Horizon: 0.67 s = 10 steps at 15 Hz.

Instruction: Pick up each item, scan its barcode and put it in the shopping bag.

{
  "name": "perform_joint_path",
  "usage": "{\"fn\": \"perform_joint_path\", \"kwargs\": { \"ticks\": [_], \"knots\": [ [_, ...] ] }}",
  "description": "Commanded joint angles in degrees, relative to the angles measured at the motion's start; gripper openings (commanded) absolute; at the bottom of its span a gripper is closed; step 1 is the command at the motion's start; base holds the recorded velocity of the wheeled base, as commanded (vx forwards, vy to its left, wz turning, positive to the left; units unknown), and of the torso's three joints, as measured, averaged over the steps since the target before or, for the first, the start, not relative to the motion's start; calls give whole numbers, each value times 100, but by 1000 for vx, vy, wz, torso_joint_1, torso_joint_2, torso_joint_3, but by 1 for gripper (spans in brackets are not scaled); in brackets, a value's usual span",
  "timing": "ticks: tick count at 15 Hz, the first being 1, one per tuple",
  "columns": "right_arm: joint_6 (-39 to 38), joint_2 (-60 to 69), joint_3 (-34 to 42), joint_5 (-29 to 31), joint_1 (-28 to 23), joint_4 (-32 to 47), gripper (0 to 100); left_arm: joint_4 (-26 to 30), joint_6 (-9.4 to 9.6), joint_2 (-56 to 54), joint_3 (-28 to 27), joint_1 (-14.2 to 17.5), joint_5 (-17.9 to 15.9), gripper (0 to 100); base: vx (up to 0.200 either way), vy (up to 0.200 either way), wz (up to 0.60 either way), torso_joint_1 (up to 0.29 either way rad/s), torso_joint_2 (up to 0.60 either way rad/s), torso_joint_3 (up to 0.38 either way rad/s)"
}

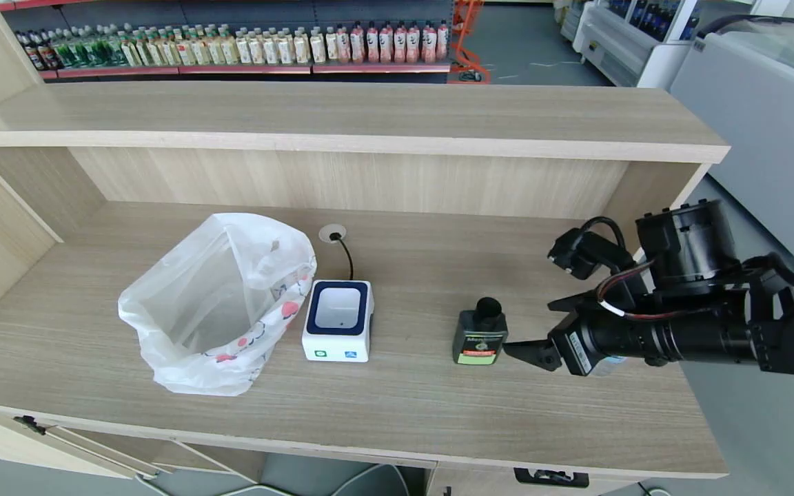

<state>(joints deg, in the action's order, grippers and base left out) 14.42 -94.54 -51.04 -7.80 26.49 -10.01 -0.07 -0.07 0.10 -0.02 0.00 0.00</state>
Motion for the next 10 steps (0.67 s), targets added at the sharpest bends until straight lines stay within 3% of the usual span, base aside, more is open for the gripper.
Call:
{"fn": "perform_joint_path", "kwargs": {
  "ticks": [1, 6, 10],
  "knots": [
    [114, -451, 147, -2, 23, -335, 100, -1, -1, -1, 2, 0, 0, 100, 0, 0, 0, 0, 0, 0],
    [193, -1137, 33, -2, 102, -1170, 100, -1, -1, -1, -6, 0, 0, 100, 0, 0, 0, 0, 0, 0],
    [193, -1779, -64, -2, 357, -2339, 100, -1, -1, -1, 2, 0, 0, 100, 0, 0, 0, 0, 0, 0]
  ]
}}
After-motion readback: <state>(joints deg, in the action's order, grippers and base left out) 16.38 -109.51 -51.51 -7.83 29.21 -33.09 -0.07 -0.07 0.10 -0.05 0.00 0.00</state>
